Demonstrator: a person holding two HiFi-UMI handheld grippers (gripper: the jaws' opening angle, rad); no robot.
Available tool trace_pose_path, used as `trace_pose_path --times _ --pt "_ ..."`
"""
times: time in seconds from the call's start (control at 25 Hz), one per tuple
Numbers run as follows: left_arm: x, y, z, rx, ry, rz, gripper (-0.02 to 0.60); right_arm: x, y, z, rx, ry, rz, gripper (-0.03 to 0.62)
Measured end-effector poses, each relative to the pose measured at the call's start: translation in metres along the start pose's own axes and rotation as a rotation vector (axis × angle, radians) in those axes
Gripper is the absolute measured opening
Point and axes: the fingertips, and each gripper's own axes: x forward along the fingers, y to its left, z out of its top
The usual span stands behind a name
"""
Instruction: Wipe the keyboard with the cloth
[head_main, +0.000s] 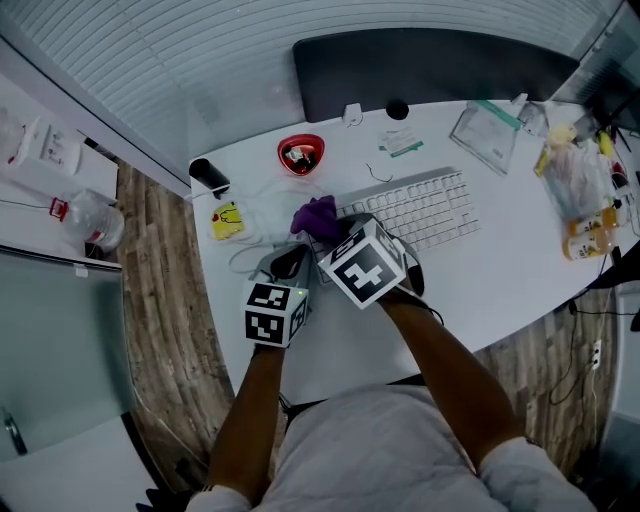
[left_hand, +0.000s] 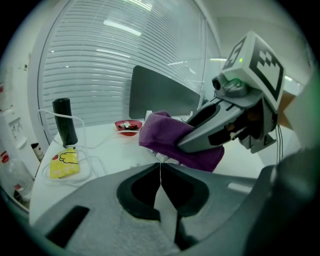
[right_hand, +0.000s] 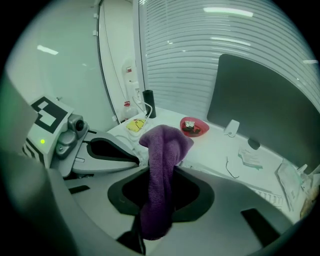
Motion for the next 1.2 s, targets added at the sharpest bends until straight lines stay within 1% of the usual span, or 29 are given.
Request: trace_pose_path --times 0.24,0.44,0.84,1.08,1.2 --pt "0.002 0.000 -0.001 0.014 0.017 0.022 0.017 -0.016 -0.037 -0.020 0.010 0.000 -0.052 0.086" --pt "0.003 0.000 -0.001 0.011 0.029 0.033 0.017 -0.036 -0.081 -0.050 0.081 0.004 -0.112 0.086" --pt "0.003 0.000 -0.002 0.017 0.047 0.051 0.017 -0.086 -0.184 -0.123 0.226 0.036 -0.267 0.086" --pt "0.004 0.000 -0.003 0.013 0.052 0.054 0.017 -0.109 -0.229 -0.160 0.293 0.067 -0.347 0.086" --pt "0.003 0.000 -0.003 0.010 0.056 0.055 0.017 -0.117 -0.236 -0.167 0.306 0.077 -0.372 0.086"
